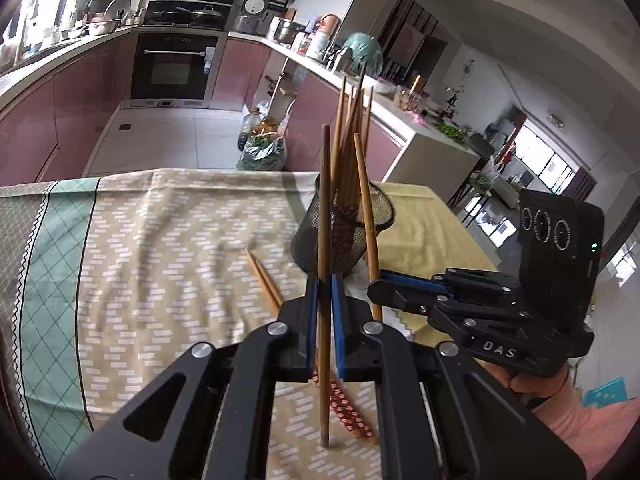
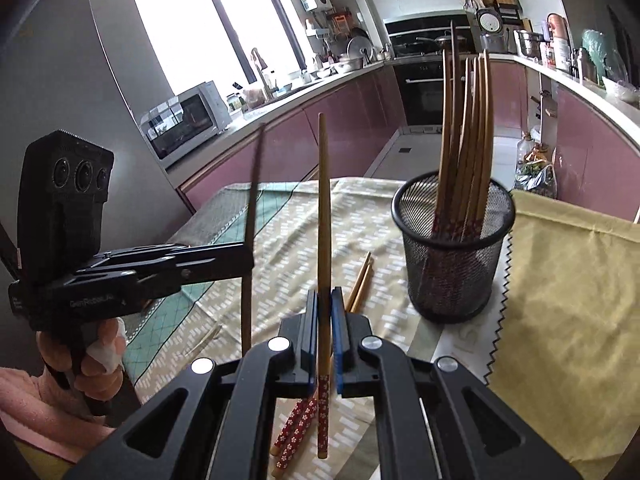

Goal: Organize utensils
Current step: 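Lift both held chopsticks upright and carry them over the mesh cup, then drop the chopsticks into the mesh cup and open both grippers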

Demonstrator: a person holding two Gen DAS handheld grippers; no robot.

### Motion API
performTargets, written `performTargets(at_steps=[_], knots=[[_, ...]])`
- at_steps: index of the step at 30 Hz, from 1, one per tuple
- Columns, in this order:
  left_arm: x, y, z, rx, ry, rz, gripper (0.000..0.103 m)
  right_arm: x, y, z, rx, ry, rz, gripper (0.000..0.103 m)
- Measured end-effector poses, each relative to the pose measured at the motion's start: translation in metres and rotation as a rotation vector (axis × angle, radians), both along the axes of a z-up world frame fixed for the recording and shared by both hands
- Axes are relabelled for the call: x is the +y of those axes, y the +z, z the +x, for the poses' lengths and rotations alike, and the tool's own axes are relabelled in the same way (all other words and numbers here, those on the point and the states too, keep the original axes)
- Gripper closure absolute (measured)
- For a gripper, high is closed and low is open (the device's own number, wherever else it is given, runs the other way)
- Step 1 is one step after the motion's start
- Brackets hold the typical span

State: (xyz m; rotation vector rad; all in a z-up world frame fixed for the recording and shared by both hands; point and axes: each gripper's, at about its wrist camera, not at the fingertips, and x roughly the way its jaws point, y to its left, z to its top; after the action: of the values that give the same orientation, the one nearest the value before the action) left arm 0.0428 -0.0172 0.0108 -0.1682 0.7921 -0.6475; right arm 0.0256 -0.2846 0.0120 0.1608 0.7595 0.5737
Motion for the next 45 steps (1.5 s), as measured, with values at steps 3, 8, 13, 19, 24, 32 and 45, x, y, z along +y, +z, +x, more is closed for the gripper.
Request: performTargets(at_steps=[3, 8, 13, 19, 24, 32, 45], knots=[[0.004, 0.013, -0.002, -0.014, -0.012, -0.043, 0.096, -0.007, 0.010, -0.001, -0.030, -0.016, 0.006, 0.097], [0.009, 0.037, -0.004, -0.055, -0.024, -0.097, 0.096, -0.020, 0.026, -0.003, -0.082, -0.047, 0.017, 0.097], [0.006, 0.055, 0.005, -0.092, -0.029, -0.123, 0.096, -0.031, 0.039, -0.003, -0.138, -0.077, 0.022, 0.097], [-0.001, 0.076, 0.023, -0.123, -0.032, -0.137, 0.096, -0.043, 0.053, 0.009, -0.204, -0.131, 0.038, 0.097], [-0.010, 0.100, 0.033, -0.181, -0.036, -0.139, 0.096, -0.054, 0.064, 0.024, -0.248, -0.178, 0.058, 0.097], [-0.024, 0.137, 0.046, -0.275, -0.015, -0.118, 0.096, -0.059, 0.075, 0.043, -0.293, -0.211, 0.054, 0.097], [-0.075, 0.112, 0.068, -0.269, 0.001, 0.072, 0.096, -0.048, 0.062, 0.066, -0.295, -0.251, 0.013, 0.097]])
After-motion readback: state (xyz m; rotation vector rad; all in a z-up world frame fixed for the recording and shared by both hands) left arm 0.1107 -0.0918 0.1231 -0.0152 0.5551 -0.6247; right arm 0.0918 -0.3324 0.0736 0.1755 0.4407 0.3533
